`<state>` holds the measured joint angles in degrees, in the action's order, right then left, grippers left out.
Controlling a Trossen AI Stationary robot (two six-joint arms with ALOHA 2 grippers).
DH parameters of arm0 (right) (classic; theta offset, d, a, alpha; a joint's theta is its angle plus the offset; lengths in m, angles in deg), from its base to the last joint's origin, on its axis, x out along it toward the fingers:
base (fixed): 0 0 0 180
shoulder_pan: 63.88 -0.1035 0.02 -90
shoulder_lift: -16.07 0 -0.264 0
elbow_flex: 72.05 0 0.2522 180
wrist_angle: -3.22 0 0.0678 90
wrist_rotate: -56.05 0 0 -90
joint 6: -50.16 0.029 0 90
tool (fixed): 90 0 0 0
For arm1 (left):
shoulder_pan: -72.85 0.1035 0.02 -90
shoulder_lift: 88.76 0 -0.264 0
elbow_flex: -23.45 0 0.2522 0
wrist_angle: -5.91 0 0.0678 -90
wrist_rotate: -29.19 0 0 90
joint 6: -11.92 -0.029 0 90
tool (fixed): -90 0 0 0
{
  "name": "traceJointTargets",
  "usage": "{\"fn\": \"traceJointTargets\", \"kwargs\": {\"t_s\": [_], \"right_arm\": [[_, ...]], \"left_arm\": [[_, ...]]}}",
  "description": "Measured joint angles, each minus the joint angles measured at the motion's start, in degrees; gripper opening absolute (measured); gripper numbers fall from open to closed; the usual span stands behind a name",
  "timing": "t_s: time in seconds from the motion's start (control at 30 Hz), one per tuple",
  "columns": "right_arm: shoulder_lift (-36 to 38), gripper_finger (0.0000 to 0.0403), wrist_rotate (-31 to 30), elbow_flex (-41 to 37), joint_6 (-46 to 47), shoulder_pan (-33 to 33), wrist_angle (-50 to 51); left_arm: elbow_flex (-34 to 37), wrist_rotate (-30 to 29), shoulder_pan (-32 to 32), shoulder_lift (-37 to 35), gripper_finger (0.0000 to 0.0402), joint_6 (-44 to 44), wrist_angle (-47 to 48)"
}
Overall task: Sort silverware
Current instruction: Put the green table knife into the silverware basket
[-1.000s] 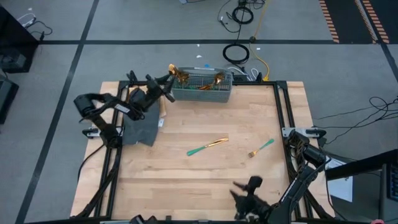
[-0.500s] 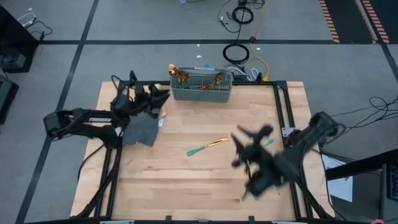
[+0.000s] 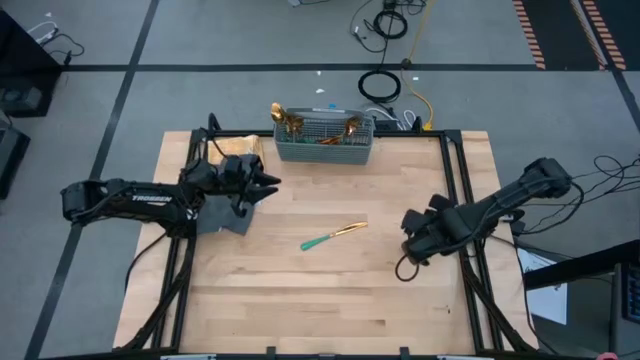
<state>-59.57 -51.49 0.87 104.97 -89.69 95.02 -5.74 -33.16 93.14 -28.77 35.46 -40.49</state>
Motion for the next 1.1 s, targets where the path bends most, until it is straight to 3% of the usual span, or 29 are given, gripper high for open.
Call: {"fn": "traceJointTargets", "kwargs": {"t_s": [0.17, 0.3, 0.5, 0.63, 0.77, 0.93, 1.1], "right_arm": [[-0.06, 0.0155, 4.5, -13.09, 1.35, 0.24, -14.9], [-1.44, 0.0155, 5.66, -14.73, -4.48, 2.81, -27.42], [-8.42, 0.0155, 5.9, -5.44, -26.51, 9.81, -42.2], [-18.96, 0.0155, 6.68, 4.1, -41.11, 14.82, -40.83], [-28.83, 0.0155, 11.53, 13.45, -53.17, 18.76, -40.23], [-37.22, 0.0155, 13.25, 22.9, -64.03, 20.69, -36.21], [-43.33, 0.0155, 16.26, 27.51, -69.56, 21.82, -35.54]], "left_arm": [[0.0, -0.06, -0.9, -0.02, 0.0139, 0.11, 0.0], [0.0, 0.03, -2.13, -0.02, 0.0139, 1.35, 1.41], [0.0, 0.7, -3.87, -0.02, 0.0139, 4.69, 2.84], [0.0, 0.77, -4.88, -0.06, 0.0139, 4.67, 2.65], [-0.02, 1.68, -5.59, -0.04, 0.0139, 4.67, 2.75], [-0.02, 5.28, -5.59, -0.04, 0.0139, 4.64, 4.15], [-0.02, 5.57, -5.04, -0.04, 0.0139, 1.18, 9.49]]}}
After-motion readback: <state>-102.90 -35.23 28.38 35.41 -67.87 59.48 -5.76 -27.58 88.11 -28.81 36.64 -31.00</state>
